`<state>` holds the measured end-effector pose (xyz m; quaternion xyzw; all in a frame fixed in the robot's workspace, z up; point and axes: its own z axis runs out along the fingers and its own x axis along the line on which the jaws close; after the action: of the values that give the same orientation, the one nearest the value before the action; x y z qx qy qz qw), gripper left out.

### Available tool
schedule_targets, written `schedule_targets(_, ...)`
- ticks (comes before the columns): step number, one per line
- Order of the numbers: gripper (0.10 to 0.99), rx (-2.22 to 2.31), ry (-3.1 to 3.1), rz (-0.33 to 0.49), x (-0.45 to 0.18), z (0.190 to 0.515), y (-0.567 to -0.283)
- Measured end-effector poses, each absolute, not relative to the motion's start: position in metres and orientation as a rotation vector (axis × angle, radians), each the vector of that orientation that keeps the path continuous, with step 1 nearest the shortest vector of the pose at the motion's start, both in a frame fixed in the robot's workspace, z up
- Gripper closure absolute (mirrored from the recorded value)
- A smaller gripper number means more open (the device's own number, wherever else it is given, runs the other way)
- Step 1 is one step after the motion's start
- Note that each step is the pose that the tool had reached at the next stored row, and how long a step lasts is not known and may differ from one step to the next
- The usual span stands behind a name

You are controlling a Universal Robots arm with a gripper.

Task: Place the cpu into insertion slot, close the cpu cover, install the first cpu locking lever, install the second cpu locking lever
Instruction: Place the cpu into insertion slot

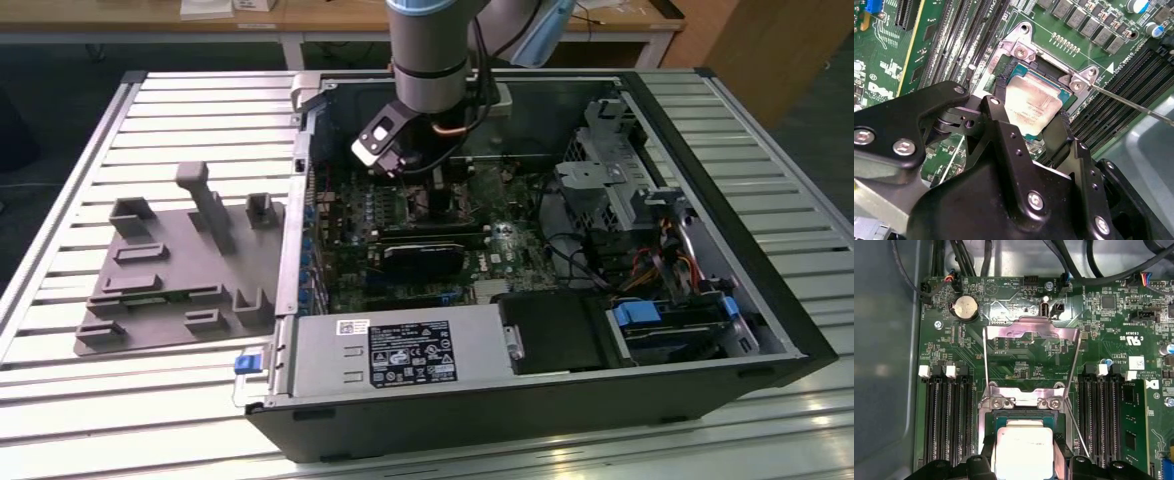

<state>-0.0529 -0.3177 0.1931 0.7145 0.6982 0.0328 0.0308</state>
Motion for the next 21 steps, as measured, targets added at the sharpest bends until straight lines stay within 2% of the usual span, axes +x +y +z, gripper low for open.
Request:
schedule_targets(11,0.549,2.213,2.139,0.101,-0.0529,0.1912,-0.3176)
schedule_targets(13,0.537,2.213,2.139,0.102,-0.0528,0.1909,-0.3175)
schedule_targets(14,0.475,2.213,2.139,0.102,-0.0528,0.1909,-0.3175)
schedule_targets(21,0.475,2.213,2.139,0.101,-0.0529,0.1944,-0.3176)
